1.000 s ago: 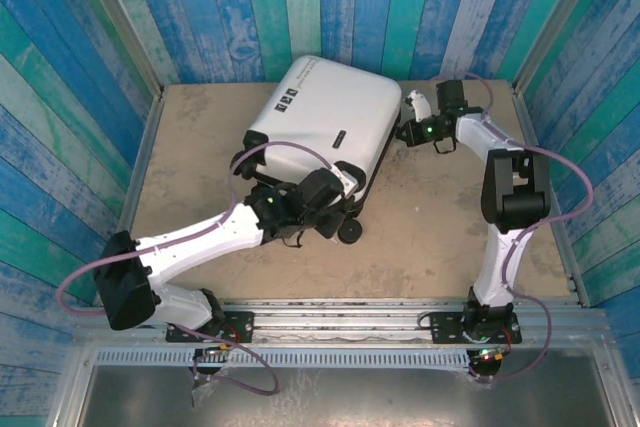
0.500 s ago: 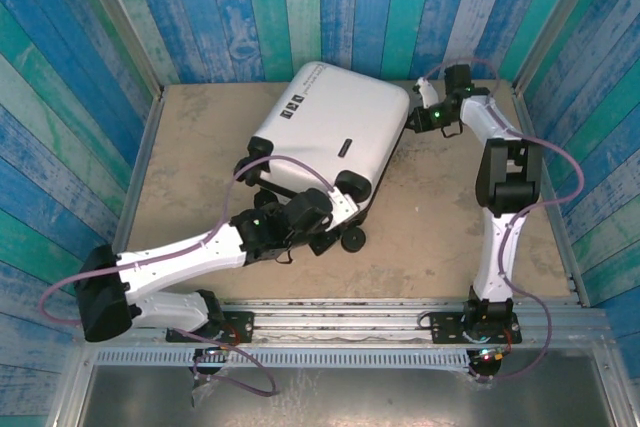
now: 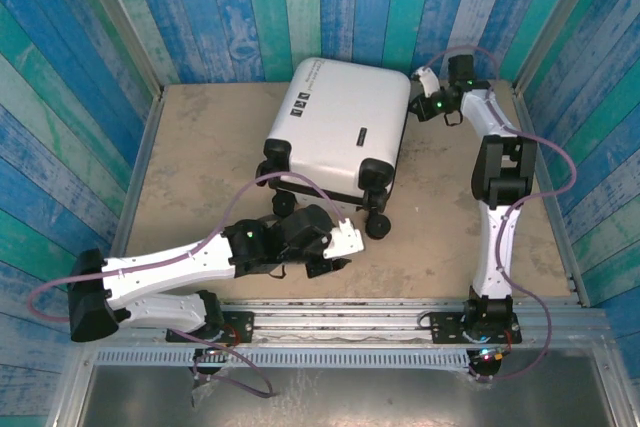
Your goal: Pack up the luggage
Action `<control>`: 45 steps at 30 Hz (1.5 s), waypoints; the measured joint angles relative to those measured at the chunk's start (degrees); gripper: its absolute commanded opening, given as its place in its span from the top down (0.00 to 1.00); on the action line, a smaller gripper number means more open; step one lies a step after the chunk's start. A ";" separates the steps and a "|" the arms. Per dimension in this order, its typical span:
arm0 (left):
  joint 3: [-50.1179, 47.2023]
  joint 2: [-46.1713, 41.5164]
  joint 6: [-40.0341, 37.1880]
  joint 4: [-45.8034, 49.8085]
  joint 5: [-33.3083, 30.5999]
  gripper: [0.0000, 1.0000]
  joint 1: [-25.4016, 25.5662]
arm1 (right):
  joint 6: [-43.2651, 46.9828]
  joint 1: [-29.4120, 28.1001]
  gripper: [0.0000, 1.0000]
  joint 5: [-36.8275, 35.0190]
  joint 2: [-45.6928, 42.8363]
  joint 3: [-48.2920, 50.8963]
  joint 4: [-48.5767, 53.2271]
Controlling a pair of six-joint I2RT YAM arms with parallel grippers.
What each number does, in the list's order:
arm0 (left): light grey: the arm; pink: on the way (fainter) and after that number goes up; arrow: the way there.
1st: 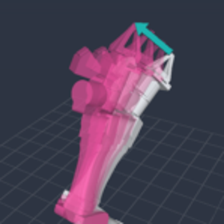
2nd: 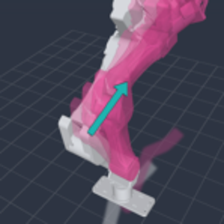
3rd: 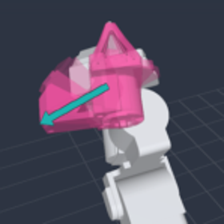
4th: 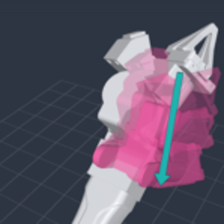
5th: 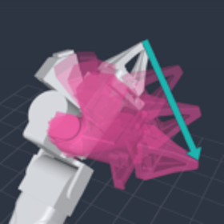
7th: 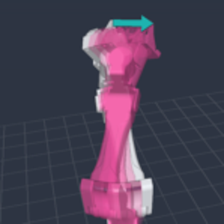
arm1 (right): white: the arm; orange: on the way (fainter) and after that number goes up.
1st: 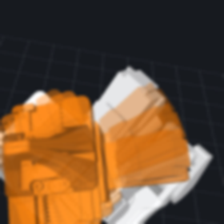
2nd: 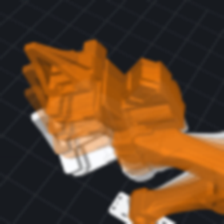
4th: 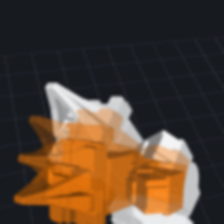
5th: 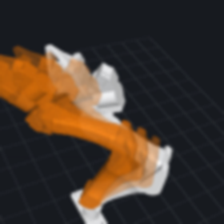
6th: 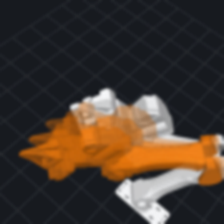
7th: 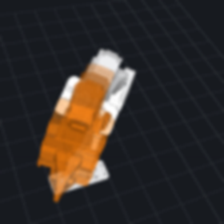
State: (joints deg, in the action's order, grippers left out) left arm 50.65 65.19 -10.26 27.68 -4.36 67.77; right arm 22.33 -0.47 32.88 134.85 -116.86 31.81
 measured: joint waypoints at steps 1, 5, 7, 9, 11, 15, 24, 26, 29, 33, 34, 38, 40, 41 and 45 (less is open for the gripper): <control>1.31 0.15 2.89 0.09 -1.90 0.07 -0.02 | 0.02 0.09 1.00 0.26 -0.02 0.28 -0.17; 14.34 6.54 12.96 2.01 -7.45 0.07 -0.15 | -0.04 0.24 1.00 0.46 -1.60 3.34 -2.64; 21.05 11.63 17.18 2.97 -9.03 0.03 -0.15 | -0.44 0.28 1.00 0.26 -2.43 4.52 -3.34; 26.29 16.83 20.92 5.55 -9.25 0.04 -0.15 | -0.85 0.35 1.00 0.13 -2.84 5.09 -3.65; 30.34 21.97 24.44 8.98 -8.66 0.10 -0.15 | -1.20 0.42 1.00 0.09 -3.26 5.62 -3.98; 35.15 29.55 32.06 16.48 -8.22 0.18 -0.11 | -1.86 0.55 1.00 -0.37 -4.72 7.41 -4.90; 39.58 34.69 46.47 23.76 -12.07 0.35 0.02 | -3.41 0.87 1.00 -0.90 -9.75 14.23 -9.20; 39.85 36.00 48.24 23.56 -12.57 0.43 -0.20 | -3.54 0.87 1.00 -1.14 -11.21 16.35 -10.16; 39.28 37.70 49.92 22.53 -12.41 0.51 -0.72 | -3.96 0.85 1.00 -1.49 -13.38 19.32 -11.37; 35.93 38.21 51.36 19.56 -10.78 0.63 -1.60 | -4.68 0.59 1.00 -2.03 -15.98 23.28 -12.37; 35.08 38.21 51.65 18.97 -10.25 0.65 -1.86 | -4.79 0.46 1.00 -2.19 -16.61 24.30 -12.52; 33.35 38.21 52.43 17.42 -9.01 0.81 -2.75 | -5.27 -0.24 1.00 -3.10 -18.86 27.93 -12.92; 33.31 38.21 52.39 17.44 -8.63 0.96 -3.21 | -5.66 -0.63 1.00 -3.56 -19.87 29.51 -13.00; 33.22 38.21 52.30 17.53 -8.35 1.00 -3.39 | -5.88 -0.79 1.00 -3.76 -20.24 30.12 -13.05; 33.16 38.21 51.95 16.90 -7.45 1.00 -3.61 | -6.51 -1.31 0.98 -4.22 -21.51 32.52 -13.51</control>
State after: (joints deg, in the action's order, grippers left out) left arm 83.81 103.39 41.69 44.58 -11.81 64.16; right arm 15.81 -1.78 28.67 113.34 -84.33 18.31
